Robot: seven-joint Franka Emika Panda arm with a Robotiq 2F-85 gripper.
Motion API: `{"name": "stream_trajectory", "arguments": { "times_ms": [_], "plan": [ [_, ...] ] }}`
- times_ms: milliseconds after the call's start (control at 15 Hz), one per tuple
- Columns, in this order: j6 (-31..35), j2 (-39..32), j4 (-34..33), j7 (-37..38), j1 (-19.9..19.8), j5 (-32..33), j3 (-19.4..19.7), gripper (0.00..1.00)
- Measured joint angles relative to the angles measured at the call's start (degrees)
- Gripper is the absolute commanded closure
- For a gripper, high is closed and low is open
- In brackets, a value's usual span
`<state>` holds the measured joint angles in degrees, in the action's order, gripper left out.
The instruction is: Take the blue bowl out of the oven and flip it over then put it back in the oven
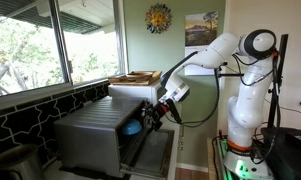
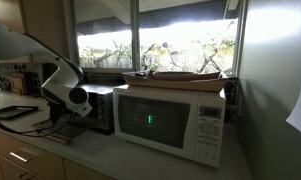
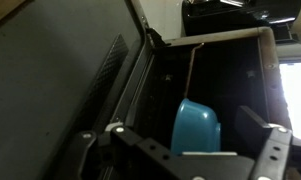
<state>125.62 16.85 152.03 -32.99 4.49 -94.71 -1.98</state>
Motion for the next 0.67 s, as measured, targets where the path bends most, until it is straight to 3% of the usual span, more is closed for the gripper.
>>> {"name": "stream_trajectory", "arguments": {
  "times_ms": [467,667],
  "plan": [
    [-3.4,-3.2,-0.9,-5.2,-0.8,-7.0,-0.2,0.00],
    [-4.2,-4.3,-1.4,-6.1,-1.0,-8.6,-0.2,0.06]
  ]
}}
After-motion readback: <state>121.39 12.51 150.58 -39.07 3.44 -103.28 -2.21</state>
